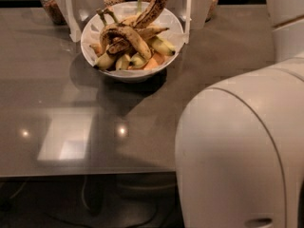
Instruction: Pick banana from white bowl
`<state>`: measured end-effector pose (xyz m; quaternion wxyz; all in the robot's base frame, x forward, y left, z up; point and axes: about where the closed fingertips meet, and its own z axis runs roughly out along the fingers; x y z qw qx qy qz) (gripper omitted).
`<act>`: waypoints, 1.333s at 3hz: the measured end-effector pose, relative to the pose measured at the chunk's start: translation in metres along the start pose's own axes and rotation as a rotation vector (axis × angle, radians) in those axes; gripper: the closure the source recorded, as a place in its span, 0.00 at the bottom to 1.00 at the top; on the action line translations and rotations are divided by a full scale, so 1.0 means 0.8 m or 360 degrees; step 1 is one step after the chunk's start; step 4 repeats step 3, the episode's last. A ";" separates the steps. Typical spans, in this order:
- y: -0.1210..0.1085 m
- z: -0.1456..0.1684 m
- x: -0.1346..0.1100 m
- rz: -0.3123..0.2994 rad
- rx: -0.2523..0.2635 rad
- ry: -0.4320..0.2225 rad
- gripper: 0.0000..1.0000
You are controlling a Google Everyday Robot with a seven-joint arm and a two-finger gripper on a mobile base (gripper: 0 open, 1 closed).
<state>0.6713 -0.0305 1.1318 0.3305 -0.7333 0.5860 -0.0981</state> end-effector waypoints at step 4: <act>-0.016 -0.040 -0.006 -0.0042 0.0116 0.0024 1.00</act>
Offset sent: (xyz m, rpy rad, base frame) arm -0.0125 -0.0245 0.0405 -0.0563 0.0067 -0.0230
